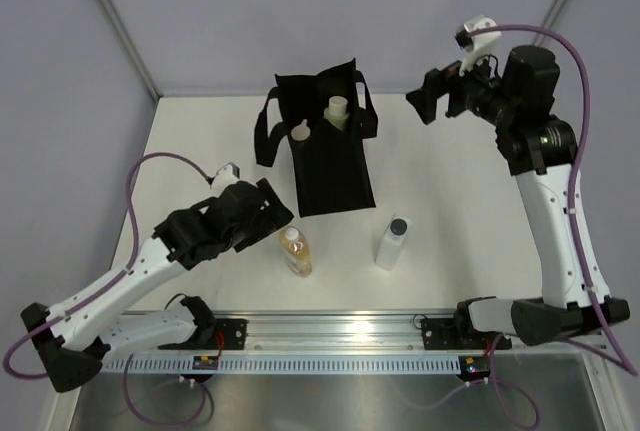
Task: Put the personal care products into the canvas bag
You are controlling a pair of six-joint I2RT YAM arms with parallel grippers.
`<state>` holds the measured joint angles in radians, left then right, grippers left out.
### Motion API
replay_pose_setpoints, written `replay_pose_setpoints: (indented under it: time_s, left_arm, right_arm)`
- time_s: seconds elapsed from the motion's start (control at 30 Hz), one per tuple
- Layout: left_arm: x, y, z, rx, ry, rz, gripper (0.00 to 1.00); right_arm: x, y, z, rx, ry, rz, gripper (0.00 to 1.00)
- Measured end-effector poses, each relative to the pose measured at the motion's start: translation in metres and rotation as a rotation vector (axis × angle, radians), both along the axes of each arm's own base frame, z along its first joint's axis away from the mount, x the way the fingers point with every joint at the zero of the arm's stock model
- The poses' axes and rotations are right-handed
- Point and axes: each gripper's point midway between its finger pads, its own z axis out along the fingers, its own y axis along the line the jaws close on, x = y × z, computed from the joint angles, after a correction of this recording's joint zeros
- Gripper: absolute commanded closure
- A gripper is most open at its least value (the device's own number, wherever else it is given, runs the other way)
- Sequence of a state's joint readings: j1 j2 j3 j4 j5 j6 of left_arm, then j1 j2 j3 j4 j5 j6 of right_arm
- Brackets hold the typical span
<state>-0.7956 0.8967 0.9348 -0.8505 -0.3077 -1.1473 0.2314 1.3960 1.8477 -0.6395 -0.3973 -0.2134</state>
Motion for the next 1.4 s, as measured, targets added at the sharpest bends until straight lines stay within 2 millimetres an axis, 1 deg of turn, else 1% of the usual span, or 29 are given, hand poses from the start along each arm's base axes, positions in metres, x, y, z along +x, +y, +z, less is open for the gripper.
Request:
replay_pose_setpoints:
  time_s: [0.03, 0.07, 0.13, 0.2, 0.27, 0.3, 0.33, 0.37, 0.4, 0.43, 0.5, 0.53, 0.6, 0.63, 0.7, 0.73, 0.77, 0.83, 0.87, 0.93, 0.97, 1.0, 1.17, 1.23, 1.3, 1.33, 1.4]
  left_arm:
    - [-0.003, -0.005, 0.002, 0.023, 0.023, 0.008, 0.01]
    - [-0.004, -0.009, 0.003, 0.041, 0.037, 0.013, 0.01]
    - [-0.008, -0.017, -0.001, 0.093, 0.078, 0.025, 0.01]
    - [-0.01, -0.022, -0.006, 0.146, 0.122, 0.042, 0.01]
    - [-0.009, -0.027, -0.016, 0.204, 0.171, 0.059, 0.01]
    - [-0.008, -0.031, -0.022, 0.231, 0.194, 0.063, 0.01]
    - [-0.008, -0.034, -0.029, 0.256, 0.213, 0.063, 0.01]
    - [-0.008, -0.037, -0.036, 0.283, 0.232, 0.063, 0.01]
    - [-0.009, -0.039, -0.042, 0.308, 0.247, 0.06, 0.02]
    - [-0.01, -0.042, -0.047, 0.326, 0.258, 0.057, 0.02]
    - [-0.013, -0.046, -0.058, 0.366, 0.283, 0.049, 0.05]
    - [-0.015, -0.047, -0.063, 0.383, 0.294, 0.048, 0.08]
    - [-0.018, -0.047, -0.071, 0.407, 0.31, 0.051, 0.12]
    - [-0.018, -0.047, -0.074, 0.413, 0.315, 0.057, 0.16]
    - [-0.018, -0.044, -0.079, 0.421, 0.315, 0.072, 0.24]
    - [-0.018, -0.044, -0.079, 0.423, 0.311, 0.079, 0.25]
    - [-0.017, -0.043, -0.079, 0.422, 0.307, 0.083, 0.29]
    - [-0.016, -0.043, -0.079, 0.422, 0.302, 0.09, 0.41]
    - [-0.016, -0.042, -0.078, 0.427, 0.3, 0.092, 0.58]
    - [-0.014, -0.043, -0.078, 0.421, 0.295, 0.093, 0.81]
    - [-0.014, -0.044, -0.078, 0.422, 0.292, 0.09, 0.98]
    - [-0.014, -0.044, -0.078, 0.423, 0.292, 0.087, 1.0]
    - [-0.013, -0.043, -0.076, 0.445, 0.272, 0.052, 1.0]
    - [-0.013, -0.039, -0.071, 0.478, 0.242, 0.008, 1.0]
    - [-0.012, -0.034, -0.059, 0.513, 0.19, -0.055, 1.0]
    - [-0.011, -0.032, -0.049, 0.528, 0.157, -0.094, 1.0]
    - [-0.005, -0.029, -0.021, 0.54, 0.073, -0.163, 1.0]
  right_arm:
    - [-0.004, -0.016, -0.013, 0.006, 0.02, -0.035, 0.0]
    - [-0.009, -0.025, -0.026, 0.013, 0.041, -0.054, 0.01]
    - [-0.019, -0.038, -0.067, 0.032, 0.119, -0.074, 0.01]
    - [-0.028, -0.043, -0.118, 0.049, 0.231, -0.078, 0.01]
    - [-0.038, -0.046, -0.173, 0.066, 0.371, -0.081, 0.01]
    - [-0.044, -0.048, -0.195, 0.077, 0.425, -0.079, 0.0]
    - [-0.051, -0.049, -0.213, 0.085, 0.473, -0.08, 0.0]
    - [-0.056, -0.051, -0.224, 0.096, 0.503, -0.082, 0.01]
    - [-0.06, -0.054, -0.228, 0.11, 0.515, -0.085, 0.01]
    - [-0.062, -0.058, -0.227, 0.123, 0.51, -0.093, 0.0]
    - [-0.063, -0.066, -0.214, 0.153, 0.468, -0.105, 0.0]
    - [-0.063, -0.07, -0.202, 0.17, 0.427, -0.107, 0.01]
    - [-0.063, -0.075, -0.189, 0.186, 0.376, -0.105, 0.01]
    - [-0.064, -0.076, -0.184, 0.193, 0.358, -0.099, 0.0]
    - [-0.066, -0.075, -0.179, 0.2, 0.34, -0.082, 0.0]
    - [-0.066, -0.074, -0.178, 0.204, 0.338, -0.074, 0.01]
    - [-0.067, -0.073, -0.178, 0.206, 0.337, -0.066, 0.0]
    - [-0.068, -0.073, -0.181, 0.211, 0.345, -0.06, 0.01]
    - [-0.068, -0.073, -0.181, 0.213, 0.347, -0.059, 0.0]
    - [-0.068, -0.074, -0.182, 0.216, 0.348, -0.058, 0.01]
    - [-0.069, -0.074, -0.181, 0.218, 0.347, -0.056, 0.0]
    - [-0.069, -0.075, -0.181, 0.219, 0.346, -0.058, 0.01]
    - [-0.07, -0.079, -0.18, 0.228, 0.34, -0.065, 0.0]
    - [-0.071, -0.081, -0.179, 0.233, 0.339, -0.066, 0.0]
    - [-0.071, -0.082, -0.179, 0.237, 0.339, -0.069, 0.01]
    - [-0.071, -0.082, -0.179, 0.239, 0.341, -0.069, 0.01]
    - [-0.071, -0.082, -0.18, 0.242, 0.343, -0.07, 0.01]
